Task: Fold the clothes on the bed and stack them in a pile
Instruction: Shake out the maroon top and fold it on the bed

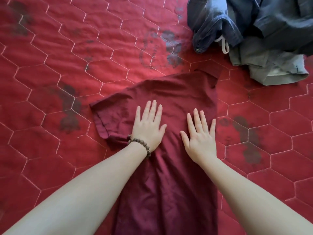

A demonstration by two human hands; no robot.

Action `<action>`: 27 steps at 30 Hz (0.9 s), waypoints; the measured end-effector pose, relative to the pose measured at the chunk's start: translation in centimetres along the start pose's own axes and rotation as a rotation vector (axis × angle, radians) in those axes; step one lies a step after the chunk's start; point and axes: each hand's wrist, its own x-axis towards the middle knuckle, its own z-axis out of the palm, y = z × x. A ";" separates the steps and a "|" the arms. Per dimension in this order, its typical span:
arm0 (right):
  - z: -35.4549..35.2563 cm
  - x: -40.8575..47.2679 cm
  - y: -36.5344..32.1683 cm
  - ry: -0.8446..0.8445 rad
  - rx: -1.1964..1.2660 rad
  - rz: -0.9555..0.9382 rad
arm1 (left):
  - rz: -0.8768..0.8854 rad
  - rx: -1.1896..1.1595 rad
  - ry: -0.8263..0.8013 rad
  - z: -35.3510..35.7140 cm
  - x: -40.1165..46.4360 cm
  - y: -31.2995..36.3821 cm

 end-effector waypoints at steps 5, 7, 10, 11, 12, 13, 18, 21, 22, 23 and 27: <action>1.0 -5.9 -3.3 -0.051 0.030 -0.069 | 0.194 0.008 -0.042 1.0 -7.6 3.6; 1.3 -8.0 -3.9 -0.075 0.020 -0.056 | 0.157 -0.008 -0.108 2.1 -9.8 3.0; 1.7 -10.7 -3.9 -0.095 0.007 -0.016 | 0.102 -0.012 -0.111 3.1 -12.5 0.8; 1.7 -11.5 -3.7 -0.100 0.003 0.005 | 0.083 -0.017 -0.107 3.4 -13.5 0.0; 1.8 -12.3 -3.4 -0.106 0.002 0.031 | 0.058 -0.024 -0.103 3.6 -14.4 -0.8; 1.9 -13.1 -3.1 -0.111 0.003 0.062 | 0.028 -0.025 -0.097 3.8 -15.3 -1.5; 1.6 -16.8 -1.5 -0.136 0.022 0.205 | -0.142 -0.018 -0.103 4.5 -18.5 -3.8; 1.1 -18.6 -2.2 -0.109 0.047 0.205 | -0.148 -0.014 -0.071 3.9 -20.1 -2.4; 1.0 -19.1 -2.9 -0.097 0.065 0.174 | -0.113 -0.036 -0.062 3.8 -20.7 -1.5; 1.1 -19.7 -3.6 -0.090 0.078 0.125 | -0.068 -0.052 -0.060 4.0 -21.4 -0.6; 2.4 -22.9 -5.9 -0.132 0.055 -0.054 | -0.031 -0.022 -0.111 5.5 -24.2 0.6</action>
